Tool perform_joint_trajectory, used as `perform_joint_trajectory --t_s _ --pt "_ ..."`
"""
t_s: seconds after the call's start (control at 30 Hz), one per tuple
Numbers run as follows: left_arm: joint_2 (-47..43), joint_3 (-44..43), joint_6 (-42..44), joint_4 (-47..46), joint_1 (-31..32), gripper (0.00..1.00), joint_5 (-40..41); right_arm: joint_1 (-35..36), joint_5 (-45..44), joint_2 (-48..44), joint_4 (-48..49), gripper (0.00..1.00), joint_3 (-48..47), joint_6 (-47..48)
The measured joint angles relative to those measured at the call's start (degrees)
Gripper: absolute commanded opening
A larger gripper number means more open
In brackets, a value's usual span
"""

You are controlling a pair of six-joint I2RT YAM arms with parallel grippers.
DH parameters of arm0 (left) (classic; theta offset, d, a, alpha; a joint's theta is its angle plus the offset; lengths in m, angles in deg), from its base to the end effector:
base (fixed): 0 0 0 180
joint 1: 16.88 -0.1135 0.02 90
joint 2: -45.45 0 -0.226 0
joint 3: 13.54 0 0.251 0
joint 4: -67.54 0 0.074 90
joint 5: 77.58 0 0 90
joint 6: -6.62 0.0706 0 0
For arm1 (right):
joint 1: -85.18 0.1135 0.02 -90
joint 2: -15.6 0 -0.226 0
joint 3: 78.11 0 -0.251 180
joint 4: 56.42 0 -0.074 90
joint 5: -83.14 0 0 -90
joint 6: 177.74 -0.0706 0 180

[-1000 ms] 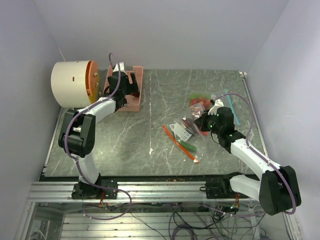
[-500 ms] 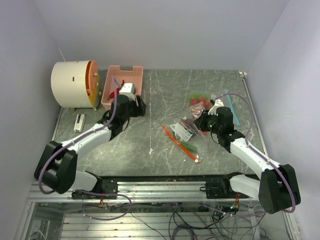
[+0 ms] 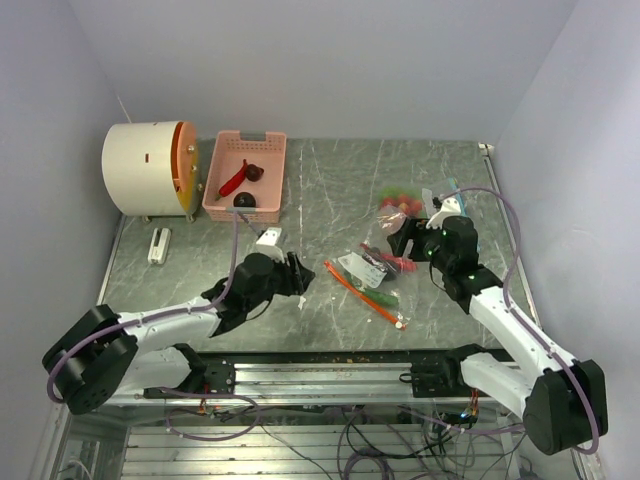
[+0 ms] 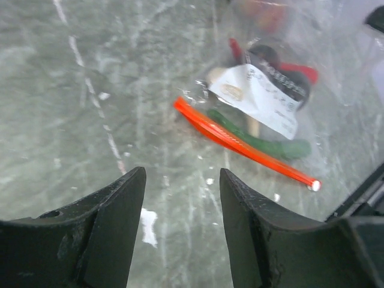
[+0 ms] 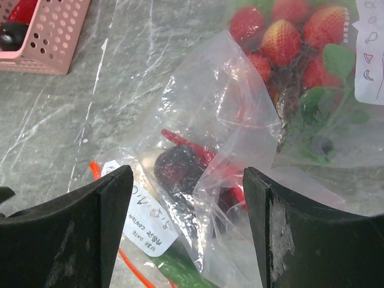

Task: Open the zip-top bag and remove the fake food
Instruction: Pick up the fake vegetable from the zipper food storage bag.

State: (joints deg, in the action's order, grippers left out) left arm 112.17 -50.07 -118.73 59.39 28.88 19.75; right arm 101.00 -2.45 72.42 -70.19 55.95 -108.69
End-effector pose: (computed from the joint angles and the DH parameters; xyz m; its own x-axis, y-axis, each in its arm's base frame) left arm 0.2026 -0.1951 0.1408 -0.5769 -0.2301 -0.7837 0.3608 0.7890 -0.4972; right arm 0.2622 0.0799 0.1951 -0.4960 0.2300 -0.8373 -0.1732 0.9187 0.3549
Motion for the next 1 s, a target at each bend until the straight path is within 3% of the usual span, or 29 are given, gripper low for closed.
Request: perform_joint_trajectory --t_s 0.13,0.43,0.53,0.6,0.73,0.9,1.0 --pt "2.84 1.16 -2.95 -5.75 5.05 0.59 0.83 0.0 -0.17 -2.54 -1.51 0.72 0.52 -0.04" --pt "22.67 -1.16 -6.4 -18.27 12.68 0.58 1.36 0.0 -2.27 -5.07 -5.75 0.76 0.52 -1.29" --pt "28.68 -4.35 -6.73 -21.11 13.6 0.56 0.37 0.0 -3.15 -6.49 -6.82 0.65 0.5 -1.42" --pt "30.73 -5.64 -6.93 -22.88 13.75 0.54 -0.07 0.0 -3.54 -6.54 -7.39 0.53 0.5 -1.49" --pt "33.46 -7.3 -7.26 -25.09 13.79 0.3 -0.09 0.0 -4.0 -6.43 -8.31 0.37 0.5 -1.53" --pt "38.47 -11.28 -7.1 -25.11 13.84 0.29 -0.17 0.0 -4.22 -6.43 -8.39 0.25 0.5 -1.51" --pt "39.43 -11.52 -7.43 -26.18 13.84 0.22 -0.44 0.0 -4.35 -6.43 -8.37 0.14 0.5 -1.53"
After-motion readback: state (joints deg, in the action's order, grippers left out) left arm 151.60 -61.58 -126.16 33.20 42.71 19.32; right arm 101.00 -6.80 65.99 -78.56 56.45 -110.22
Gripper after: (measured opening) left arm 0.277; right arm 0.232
